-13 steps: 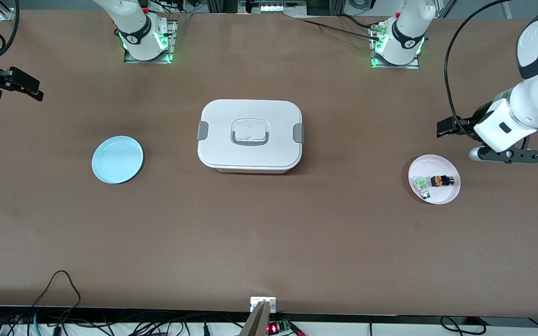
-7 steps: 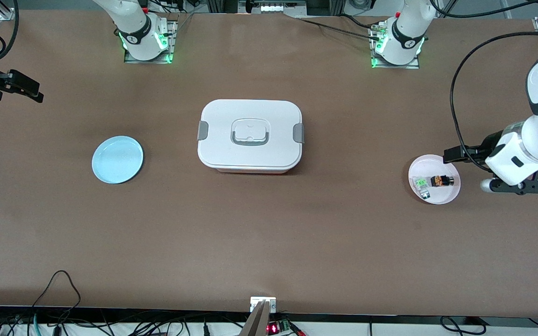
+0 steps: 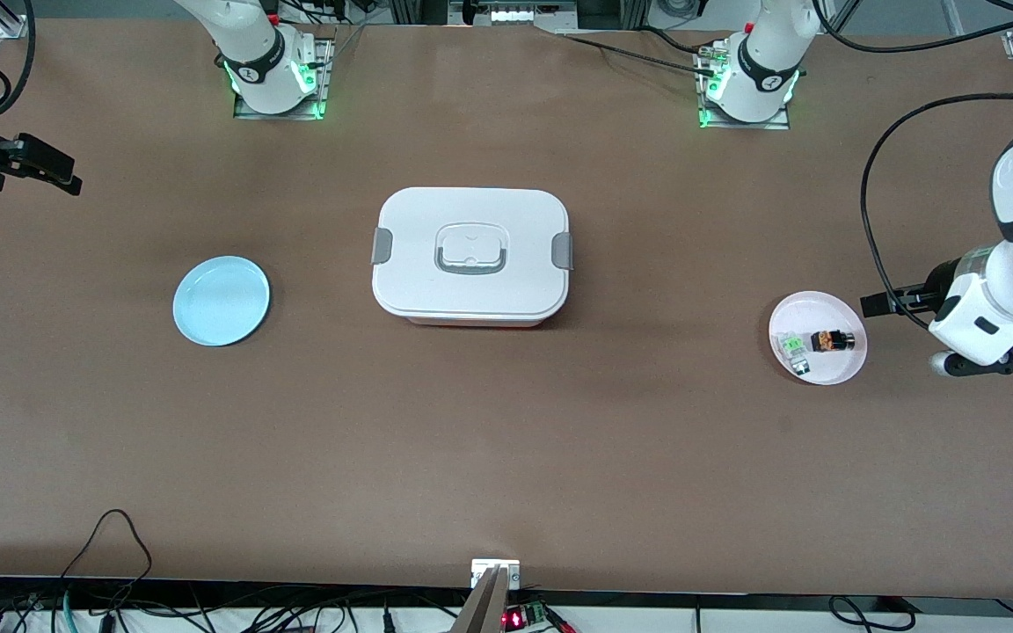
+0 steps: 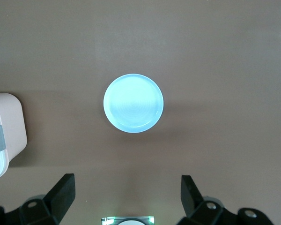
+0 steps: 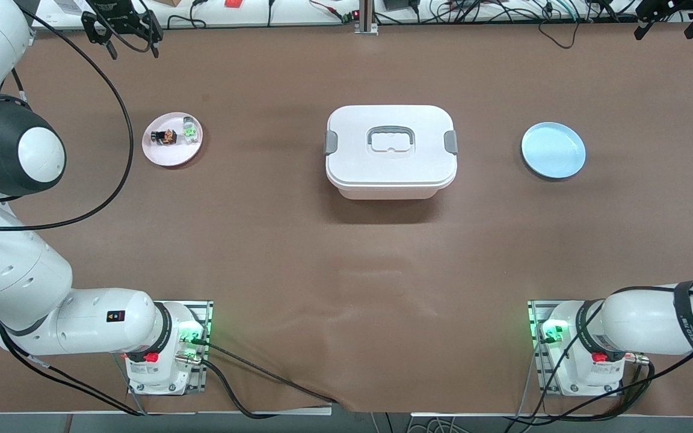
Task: Transfer orange switch to right arm and place
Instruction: 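Move the left gripper down over the orange switch in the dish, then close the left gripper on the orange-topped black switch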
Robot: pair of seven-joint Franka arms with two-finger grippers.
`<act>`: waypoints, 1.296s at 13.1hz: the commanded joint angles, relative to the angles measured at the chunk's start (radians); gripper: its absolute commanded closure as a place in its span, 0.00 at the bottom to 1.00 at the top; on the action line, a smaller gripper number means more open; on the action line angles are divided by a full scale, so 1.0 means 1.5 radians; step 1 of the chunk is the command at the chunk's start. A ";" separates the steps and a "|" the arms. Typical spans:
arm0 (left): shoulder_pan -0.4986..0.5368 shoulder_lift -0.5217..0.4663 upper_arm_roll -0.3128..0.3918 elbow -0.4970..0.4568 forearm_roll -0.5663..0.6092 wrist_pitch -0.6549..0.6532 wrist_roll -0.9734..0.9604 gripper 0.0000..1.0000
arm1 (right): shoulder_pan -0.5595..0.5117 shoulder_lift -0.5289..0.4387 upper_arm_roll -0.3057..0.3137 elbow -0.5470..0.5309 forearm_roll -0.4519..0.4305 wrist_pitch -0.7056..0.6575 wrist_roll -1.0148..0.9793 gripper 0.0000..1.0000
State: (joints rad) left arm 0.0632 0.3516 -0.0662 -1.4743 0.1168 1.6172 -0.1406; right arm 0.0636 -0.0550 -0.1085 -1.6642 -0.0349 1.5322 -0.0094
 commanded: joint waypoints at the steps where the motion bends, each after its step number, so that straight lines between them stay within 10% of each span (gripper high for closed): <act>1: 0.047 -0.025 -0.007 -0.127 0.013 0.180 0.105 0.00 | -0.001 0.007 0.002 0.011 0.010 0.024 0.001 0.00; 8: 0.075 -0.031 -0.006 -0.375 0.015 0.556 0.154 0.03 | -0.001 0.016 0.001 0.011 0.011 0.025 -0.001 0.00; 17: 0.100 0.037 -0.007 -0.406 0.015 0.571 0.181 0.02 | -0.006 0.032 0.000 0.011 0.031 0.027 -0.009 0.00</act>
State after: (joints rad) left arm 0.2057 0.4075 -0.0678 -2.0638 0.1210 2.4690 0.1078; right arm 0.0633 -0.0172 -0.1083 -1.6640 -0.0032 1.5731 -0.0099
